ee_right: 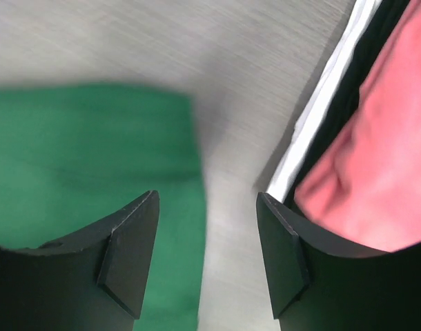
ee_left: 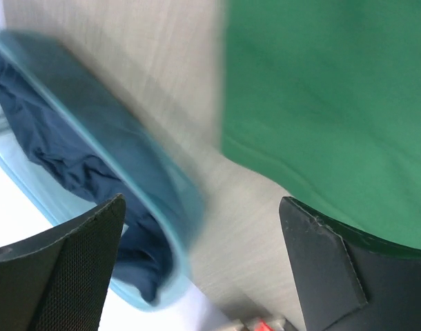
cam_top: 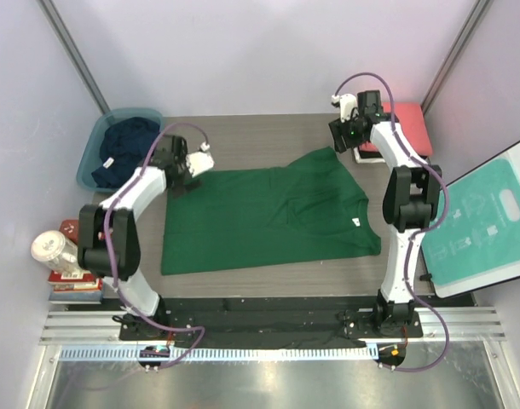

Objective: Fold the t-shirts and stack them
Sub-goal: Grap the side of the flattened tshirt furthest away from the robot with both arms

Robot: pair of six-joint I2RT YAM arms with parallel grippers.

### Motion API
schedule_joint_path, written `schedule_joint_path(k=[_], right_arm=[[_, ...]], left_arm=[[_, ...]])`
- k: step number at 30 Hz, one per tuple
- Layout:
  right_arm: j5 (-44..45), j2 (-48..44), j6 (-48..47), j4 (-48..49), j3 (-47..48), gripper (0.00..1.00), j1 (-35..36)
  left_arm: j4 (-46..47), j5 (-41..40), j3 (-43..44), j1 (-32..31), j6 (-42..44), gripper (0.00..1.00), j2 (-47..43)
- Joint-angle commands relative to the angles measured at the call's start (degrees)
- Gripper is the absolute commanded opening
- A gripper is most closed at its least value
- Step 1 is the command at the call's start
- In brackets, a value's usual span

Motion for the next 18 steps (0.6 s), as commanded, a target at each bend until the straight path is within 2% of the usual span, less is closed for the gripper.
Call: schedule_joint_path(k=[1,4,7,9,13,18], right_arm=[[-5.36,6.96,5.66,0.66,11.14,0.66,-1.57],[-7.73,12.24,5.57,-1.89,17.12,0.67,-1.66],[-9.66,14.54,5.04,-3.65,19.59,0.67,-1.58],[-10.28,15.33,4.96,-4.09,19.60,0.67,-1.66],[-11.51,15.51,4.43,-5.67,19.42,0.66,-1.66],[-11.34,14.99,3.55,-8.31,19.95,0.66,-1.75]], left_arm=[[-3.88,1.13,18.34,3.65,-5.25,0.91,8.84],[-11.17,4.20,30.57,5.59,-6.48,0.88,17.10],[-19.25,8.94,38.41,6.03,-3.85,0.84,23.09],[-25.32,12.36,42.03,6.12,-2.18,0.81,25.91],[-37.18,19.58,45.47,6.20,0.19,0.64,28.90],[-44.32,24.34,50.90,6.38,0.99,0.60,34.60]])
